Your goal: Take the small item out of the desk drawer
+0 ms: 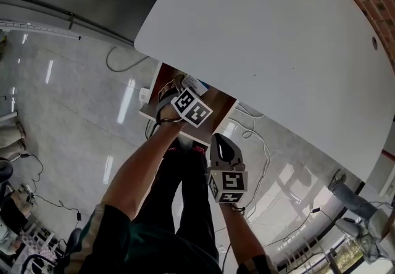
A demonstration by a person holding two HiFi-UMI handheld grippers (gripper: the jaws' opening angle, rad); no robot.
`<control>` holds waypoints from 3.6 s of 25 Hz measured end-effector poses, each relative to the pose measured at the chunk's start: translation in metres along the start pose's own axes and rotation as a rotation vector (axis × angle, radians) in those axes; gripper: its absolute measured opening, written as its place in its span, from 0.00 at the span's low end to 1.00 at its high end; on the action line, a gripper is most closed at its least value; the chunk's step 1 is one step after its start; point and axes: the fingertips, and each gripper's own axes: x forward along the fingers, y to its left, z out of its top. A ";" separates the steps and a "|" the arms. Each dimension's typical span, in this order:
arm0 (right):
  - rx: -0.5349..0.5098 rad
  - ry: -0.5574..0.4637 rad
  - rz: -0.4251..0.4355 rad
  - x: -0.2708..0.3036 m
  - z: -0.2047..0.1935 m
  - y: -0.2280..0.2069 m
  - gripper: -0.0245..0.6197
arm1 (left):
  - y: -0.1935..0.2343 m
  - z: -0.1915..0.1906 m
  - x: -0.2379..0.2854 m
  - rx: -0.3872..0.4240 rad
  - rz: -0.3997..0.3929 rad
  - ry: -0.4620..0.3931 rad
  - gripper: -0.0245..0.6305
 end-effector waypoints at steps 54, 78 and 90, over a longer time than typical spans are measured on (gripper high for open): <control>-0.371 -0.312 0.106 -0.191 0.231 0.144 0.08 | 0.051 -0.003 -0.467 -0.218 0.209 -0.625 0.71; -0.387 -0.539 0.020 -0.246 0.299 0.160 0.08 | 0.067 0.039 -0.554 -0.144 0.253 -0.832 0.71; -0.379 -0.521 0.007 -0.245 0.293 0.154 0.08 | 0.069 0.038 -0.548 -0.139 0.256 -0.821 0.71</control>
